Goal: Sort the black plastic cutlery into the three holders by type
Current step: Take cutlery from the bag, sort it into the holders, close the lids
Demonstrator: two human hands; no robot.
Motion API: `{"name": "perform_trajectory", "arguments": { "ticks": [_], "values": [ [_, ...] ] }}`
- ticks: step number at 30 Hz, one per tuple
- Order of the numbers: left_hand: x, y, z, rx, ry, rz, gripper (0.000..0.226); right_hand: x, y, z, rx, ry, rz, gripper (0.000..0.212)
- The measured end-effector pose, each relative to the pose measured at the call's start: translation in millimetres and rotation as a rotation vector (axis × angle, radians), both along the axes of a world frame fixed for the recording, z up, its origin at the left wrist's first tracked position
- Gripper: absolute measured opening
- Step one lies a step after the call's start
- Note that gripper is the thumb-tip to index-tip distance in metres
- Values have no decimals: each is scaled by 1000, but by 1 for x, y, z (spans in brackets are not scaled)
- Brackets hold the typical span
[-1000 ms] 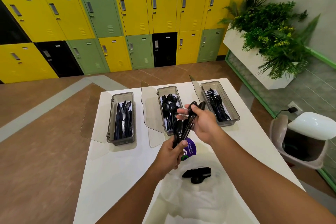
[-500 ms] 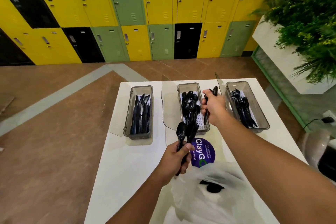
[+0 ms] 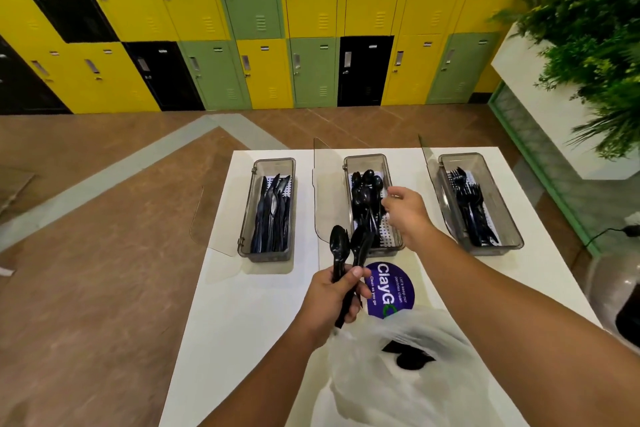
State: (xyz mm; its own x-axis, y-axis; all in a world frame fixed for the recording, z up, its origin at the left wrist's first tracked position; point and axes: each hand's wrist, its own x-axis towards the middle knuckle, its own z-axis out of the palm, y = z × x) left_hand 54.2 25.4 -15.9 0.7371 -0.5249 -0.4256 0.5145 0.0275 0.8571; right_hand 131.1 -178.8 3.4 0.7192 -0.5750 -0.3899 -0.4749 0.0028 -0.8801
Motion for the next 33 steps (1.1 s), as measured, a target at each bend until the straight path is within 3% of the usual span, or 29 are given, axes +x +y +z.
{"name": "perform_trajectory", "arguments": {
  "ticks": [4,7,9,12,16,21,25,30,33],
  "values": [
    [1,0,0,-9,11,29,24,-19,2,11,153,-82,65,23],
    [2,-1,4,-10,9,33,24,-38,8,20,307,-40,278,27],
    [1,-2,6,6,-8,22,24,-48,13,25,312,35,425,33],
    [-1,-2,8,35,-25,3,23,-55,19,32,234,94,530,20],
    [-7,-2,9,59,-37,-16,28,-51,22,42,119,42,440,16],
    [-10,2,8,69,-20,-40,27,-31,18,54,247,-161,145,12],
    [-8,5,8,62,-3,-46,27,-11,11,54,342,-208,-71,22],
    [-5,7,8,30,18,-33,29,-3,13,34,244,-15,11,23],
    [-4,7,7,17,29,-24,29,-3,16,23,271,-6,40,33]
  ]
}}
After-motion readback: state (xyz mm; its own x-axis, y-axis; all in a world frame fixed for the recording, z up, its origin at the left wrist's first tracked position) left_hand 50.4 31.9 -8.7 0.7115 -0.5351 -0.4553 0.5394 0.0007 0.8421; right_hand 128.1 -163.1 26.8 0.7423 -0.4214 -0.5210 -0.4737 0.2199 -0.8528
